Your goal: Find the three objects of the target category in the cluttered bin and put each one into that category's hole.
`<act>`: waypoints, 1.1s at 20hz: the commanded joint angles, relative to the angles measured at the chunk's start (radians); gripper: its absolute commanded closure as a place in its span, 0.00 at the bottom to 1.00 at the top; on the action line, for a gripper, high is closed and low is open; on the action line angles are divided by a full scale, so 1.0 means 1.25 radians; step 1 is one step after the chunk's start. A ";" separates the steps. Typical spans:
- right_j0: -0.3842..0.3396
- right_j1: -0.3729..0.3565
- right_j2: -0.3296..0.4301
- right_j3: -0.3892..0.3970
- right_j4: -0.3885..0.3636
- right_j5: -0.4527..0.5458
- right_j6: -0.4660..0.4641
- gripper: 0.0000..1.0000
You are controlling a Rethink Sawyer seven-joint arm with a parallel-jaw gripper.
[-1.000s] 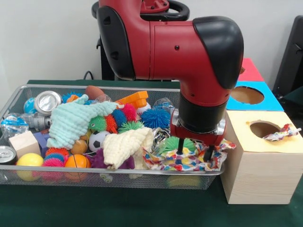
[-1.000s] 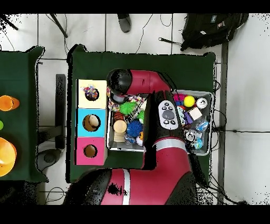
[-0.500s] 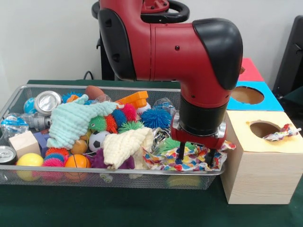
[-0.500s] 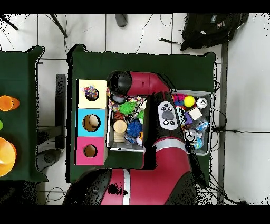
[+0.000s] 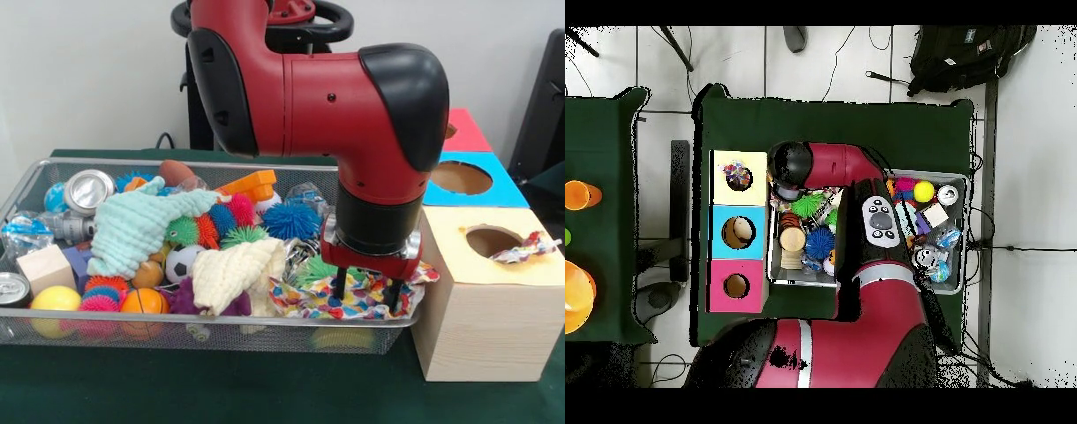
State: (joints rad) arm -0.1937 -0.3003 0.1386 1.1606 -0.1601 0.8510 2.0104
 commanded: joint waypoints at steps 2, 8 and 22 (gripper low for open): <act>-0.015 0.011 0.082 0.095 0.001 -0.053 -0.032 0.00; -0.016 0.018 0.085 0.099 -0.002 -0.069 -0.031 0.00; -0.014 0.006 0.077 0.113 -0.006 -0.114 -0.004 1.00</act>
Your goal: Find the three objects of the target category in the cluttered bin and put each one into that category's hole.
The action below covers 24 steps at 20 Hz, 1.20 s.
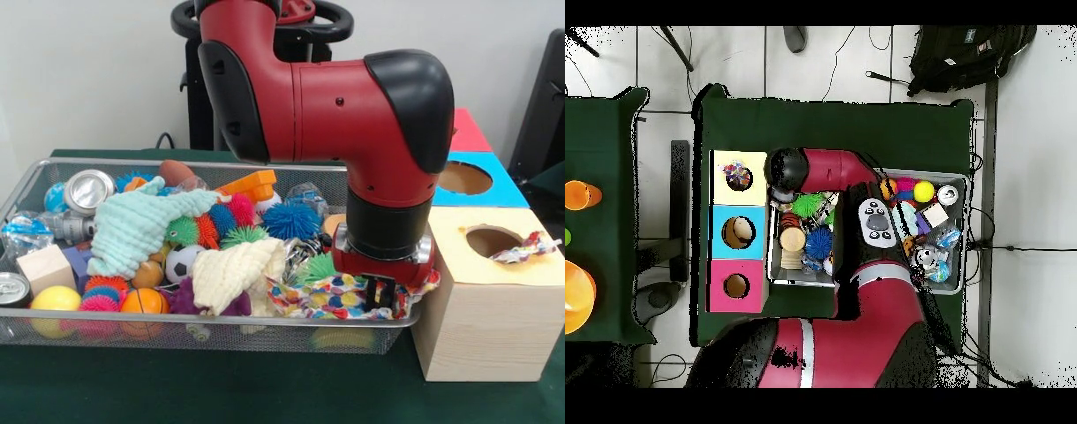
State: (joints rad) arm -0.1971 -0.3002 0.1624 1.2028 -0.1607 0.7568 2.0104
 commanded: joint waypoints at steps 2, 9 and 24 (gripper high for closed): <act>-0.010 0.000 0.059 0.082 -0.004 -0.027 -0.009 1.00; -0.003 -0.032 0.055 0.099 0.007 0.002 0.003 1.00; -0.008 -0.027 0.065 0.053 0.006 0.045 -0.031 0.00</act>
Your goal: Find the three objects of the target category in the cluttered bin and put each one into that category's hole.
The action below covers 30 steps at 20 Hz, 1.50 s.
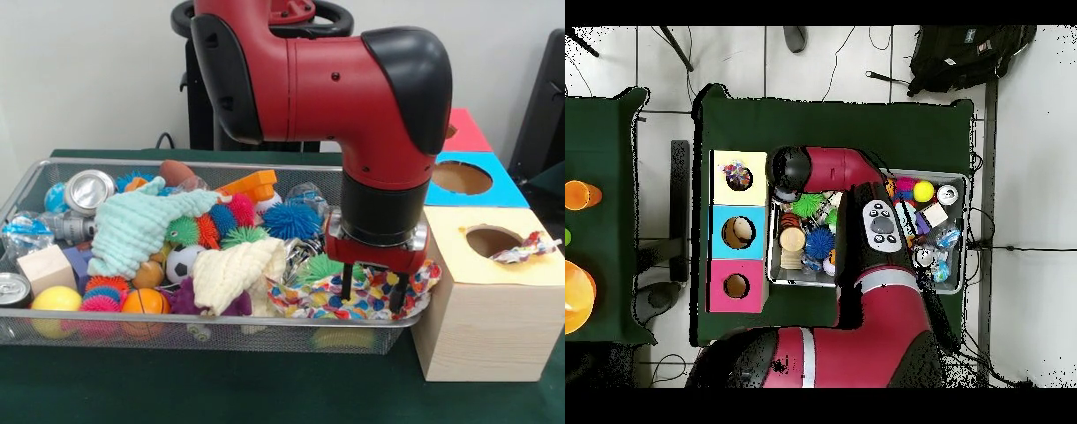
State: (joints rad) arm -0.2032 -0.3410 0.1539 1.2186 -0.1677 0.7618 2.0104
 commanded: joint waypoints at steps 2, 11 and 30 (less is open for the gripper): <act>-0.001 0.003 0.070 0.039 0.007 0.047 -0.033 0.00; -0.018 0.011 0.069 0.021 -0.011 0.060 -0.071 0.00; -0.011 0.108 0.062 -0.034 -0.052 -0.002 -0.080 0.00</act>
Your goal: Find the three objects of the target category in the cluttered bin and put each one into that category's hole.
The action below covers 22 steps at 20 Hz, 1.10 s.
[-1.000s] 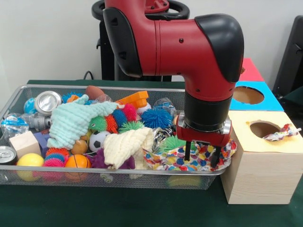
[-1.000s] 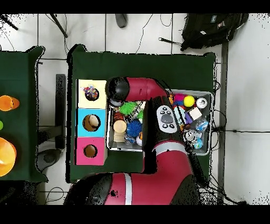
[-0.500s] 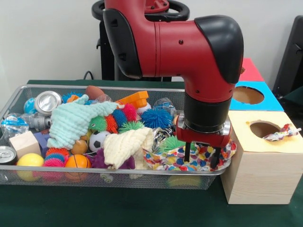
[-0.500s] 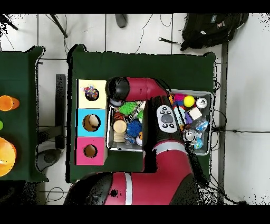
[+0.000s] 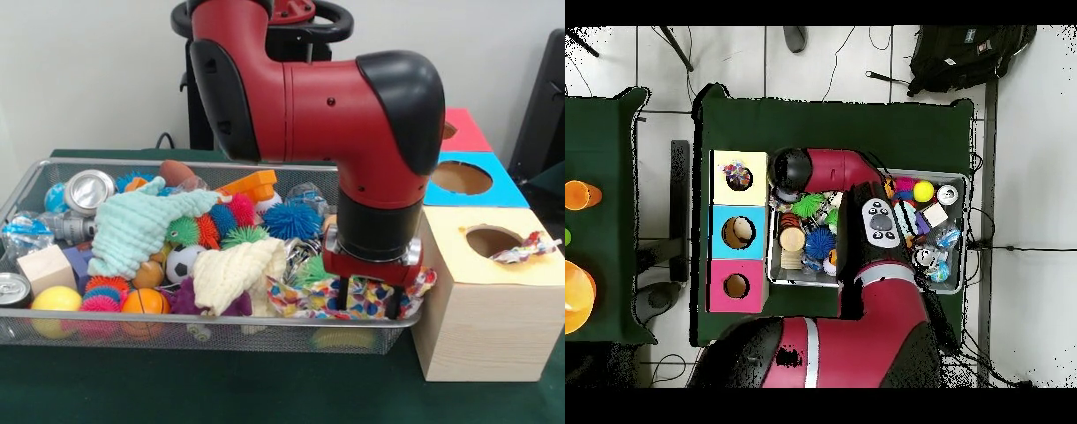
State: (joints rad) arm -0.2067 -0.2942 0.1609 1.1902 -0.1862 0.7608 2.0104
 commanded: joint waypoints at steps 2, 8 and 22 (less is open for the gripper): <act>-0.008 0.067 0.056 -0.004 -0.042 -0.008 -0.077 0.00; -0.026 0.073 0.074 0.003 -0.035 -0.046 -0.063 1.00; -0.001 -0.026 0.056 0.054 -0.024 0.019 -0.036 1.00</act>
State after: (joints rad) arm -0.2079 -0.2641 0.1742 1.1774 -0.2044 0.7614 2.0104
